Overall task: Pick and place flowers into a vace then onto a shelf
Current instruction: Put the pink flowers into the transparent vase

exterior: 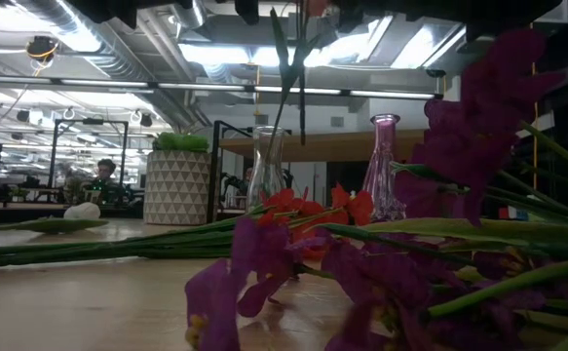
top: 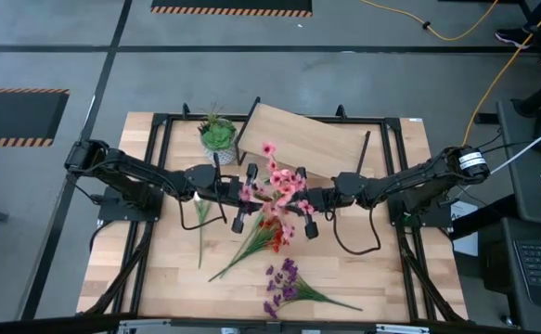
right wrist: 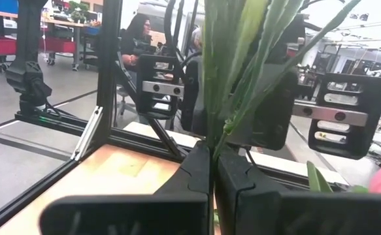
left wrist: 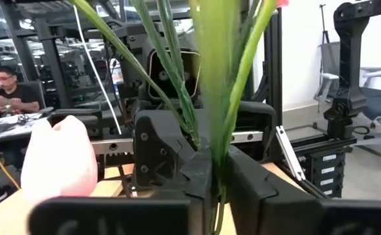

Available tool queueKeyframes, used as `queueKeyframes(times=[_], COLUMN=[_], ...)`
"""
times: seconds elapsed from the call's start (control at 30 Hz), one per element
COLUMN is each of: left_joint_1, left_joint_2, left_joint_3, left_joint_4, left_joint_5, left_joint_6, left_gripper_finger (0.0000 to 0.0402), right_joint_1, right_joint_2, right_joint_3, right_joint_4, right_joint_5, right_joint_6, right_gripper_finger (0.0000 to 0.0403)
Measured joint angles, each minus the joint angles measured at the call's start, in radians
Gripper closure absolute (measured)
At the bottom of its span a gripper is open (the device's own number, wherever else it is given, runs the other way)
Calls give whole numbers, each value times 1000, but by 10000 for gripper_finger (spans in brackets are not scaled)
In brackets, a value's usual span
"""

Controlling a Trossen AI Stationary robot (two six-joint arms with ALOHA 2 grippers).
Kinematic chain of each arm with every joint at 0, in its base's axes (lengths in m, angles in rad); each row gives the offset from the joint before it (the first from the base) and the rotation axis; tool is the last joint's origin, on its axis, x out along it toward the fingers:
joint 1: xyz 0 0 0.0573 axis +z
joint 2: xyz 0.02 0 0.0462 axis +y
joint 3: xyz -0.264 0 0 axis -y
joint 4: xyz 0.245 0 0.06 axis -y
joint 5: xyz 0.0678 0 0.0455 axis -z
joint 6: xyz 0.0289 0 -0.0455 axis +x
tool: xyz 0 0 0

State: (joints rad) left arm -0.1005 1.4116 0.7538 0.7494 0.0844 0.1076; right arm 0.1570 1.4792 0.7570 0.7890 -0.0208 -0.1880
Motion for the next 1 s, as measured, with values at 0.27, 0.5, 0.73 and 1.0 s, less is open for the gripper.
queueKeyframes(times=[0.27,0.5,0.73,1.0], left_joint_1=[0,0,0,0], left_joint_2=[-1,-56,-164,-318], left_joint_3=[0,-1,-1,-1], left_joint_4=[-3,-82,-222,-396], left_joint_5=[0,-2,-4,-94], left_joint_6=[3,4,13,53], left_gripper_finger=[396,397,398,398], right_joint_1=[0,0,0,0], right_joint_2=[0,0,-2,-3], right_joint_3=[0,1,1,1], right_joint_4=[0,-16,-23,-24], right_joint_5=[0,1,0,0], right_joint_6=[0,53,47,49], right_gripper_finger=[390,366,345,330])
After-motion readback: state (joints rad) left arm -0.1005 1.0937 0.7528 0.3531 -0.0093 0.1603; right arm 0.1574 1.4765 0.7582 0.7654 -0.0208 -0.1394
